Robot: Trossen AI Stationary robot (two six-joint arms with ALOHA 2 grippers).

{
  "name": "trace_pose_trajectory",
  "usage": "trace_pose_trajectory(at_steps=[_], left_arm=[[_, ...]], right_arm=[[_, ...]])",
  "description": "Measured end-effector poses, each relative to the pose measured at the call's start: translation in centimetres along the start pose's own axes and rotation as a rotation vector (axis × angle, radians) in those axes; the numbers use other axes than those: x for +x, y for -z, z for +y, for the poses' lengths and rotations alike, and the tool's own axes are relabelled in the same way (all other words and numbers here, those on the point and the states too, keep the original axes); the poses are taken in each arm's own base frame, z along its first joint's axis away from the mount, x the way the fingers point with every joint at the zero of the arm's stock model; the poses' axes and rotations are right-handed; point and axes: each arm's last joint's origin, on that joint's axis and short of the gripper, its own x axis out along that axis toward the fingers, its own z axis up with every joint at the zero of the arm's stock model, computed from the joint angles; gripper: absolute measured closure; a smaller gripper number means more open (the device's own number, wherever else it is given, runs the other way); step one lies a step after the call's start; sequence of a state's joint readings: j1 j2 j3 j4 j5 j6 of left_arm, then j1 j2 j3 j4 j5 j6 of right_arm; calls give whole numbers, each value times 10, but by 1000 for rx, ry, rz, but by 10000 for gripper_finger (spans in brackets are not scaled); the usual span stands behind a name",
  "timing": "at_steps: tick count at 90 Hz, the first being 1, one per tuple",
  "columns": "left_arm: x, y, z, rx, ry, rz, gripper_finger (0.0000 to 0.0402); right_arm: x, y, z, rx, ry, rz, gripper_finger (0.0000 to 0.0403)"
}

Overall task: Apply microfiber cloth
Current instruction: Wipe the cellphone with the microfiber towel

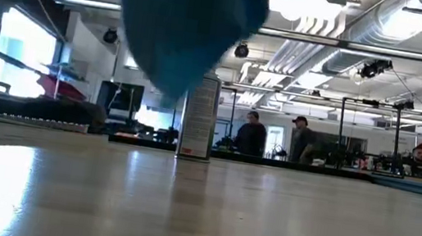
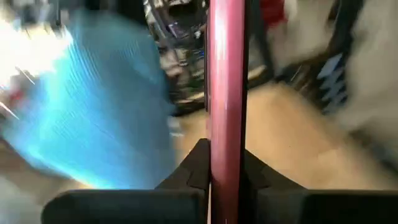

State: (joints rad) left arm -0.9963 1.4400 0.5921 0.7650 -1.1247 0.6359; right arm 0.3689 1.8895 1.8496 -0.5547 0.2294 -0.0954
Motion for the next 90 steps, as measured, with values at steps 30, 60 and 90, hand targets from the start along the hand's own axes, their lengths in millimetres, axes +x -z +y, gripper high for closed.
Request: trace_pose_trajectory(at_steps=[30, 60, 90], left_arm=[[49, -9, -14, 704, -103, 202, 392], [71, -5, -14, 837, -70, 273, 393], [68, -6, -15, 841, -78, 290, 393]], right_arm=[[25, 8, 11, -64, -225, -11, 403], [67, 26, 11, -69, -337, 20, 403], [79, 26, 13, -132, -199, -28, 403]])
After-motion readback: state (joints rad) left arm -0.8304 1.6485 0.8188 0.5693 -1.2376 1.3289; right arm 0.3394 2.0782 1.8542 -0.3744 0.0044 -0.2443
